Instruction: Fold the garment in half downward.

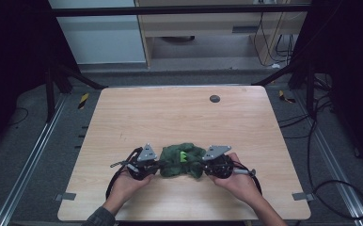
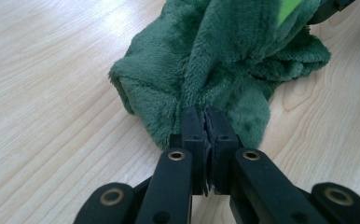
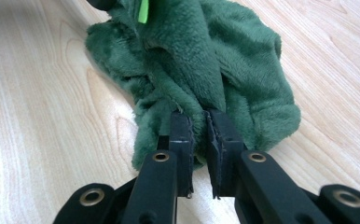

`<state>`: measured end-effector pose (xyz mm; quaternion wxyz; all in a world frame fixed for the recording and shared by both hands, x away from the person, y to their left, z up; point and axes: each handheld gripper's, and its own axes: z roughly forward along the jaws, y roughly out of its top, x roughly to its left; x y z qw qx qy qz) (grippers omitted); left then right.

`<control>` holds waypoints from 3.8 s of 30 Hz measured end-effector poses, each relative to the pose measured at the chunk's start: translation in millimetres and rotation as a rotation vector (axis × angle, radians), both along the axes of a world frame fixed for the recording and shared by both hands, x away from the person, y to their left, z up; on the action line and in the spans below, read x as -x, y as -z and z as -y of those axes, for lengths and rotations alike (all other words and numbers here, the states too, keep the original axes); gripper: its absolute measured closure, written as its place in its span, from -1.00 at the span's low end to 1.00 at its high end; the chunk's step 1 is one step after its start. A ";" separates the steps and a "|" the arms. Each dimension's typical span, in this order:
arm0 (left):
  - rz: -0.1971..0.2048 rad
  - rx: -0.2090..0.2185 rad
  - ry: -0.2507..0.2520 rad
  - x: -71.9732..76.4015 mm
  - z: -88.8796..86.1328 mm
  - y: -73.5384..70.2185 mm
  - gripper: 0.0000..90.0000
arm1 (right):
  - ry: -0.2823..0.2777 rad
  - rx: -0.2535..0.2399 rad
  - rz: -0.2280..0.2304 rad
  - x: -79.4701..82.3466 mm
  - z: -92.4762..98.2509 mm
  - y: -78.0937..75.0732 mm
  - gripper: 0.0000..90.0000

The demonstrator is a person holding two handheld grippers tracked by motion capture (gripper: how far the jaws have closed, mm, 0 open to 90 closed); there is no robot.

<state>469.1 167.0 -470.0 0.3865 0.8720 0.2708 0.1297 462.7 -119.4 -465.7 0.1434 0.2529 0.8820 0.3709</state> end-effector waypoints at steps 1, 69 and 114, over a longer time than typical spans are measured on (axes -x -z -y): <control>0.002 0.003 -0.001 0.4 -0.2 0.7 0.95 | -0.002 0.002 0.003 0.6 0.1 0.6 0.80; -0.017 0.047 -0.108 17.8 -4.5 9.0 -0.78 | 0.101 0.031 -0.048 16.0 3.9 3.7 -0.83; -0.032 -0.103 -0.130 -4.8 -41.2 -17.3 -0.90 | 0.241 -0.011 -0.046 -10.6 69.5 -14.2 -0.87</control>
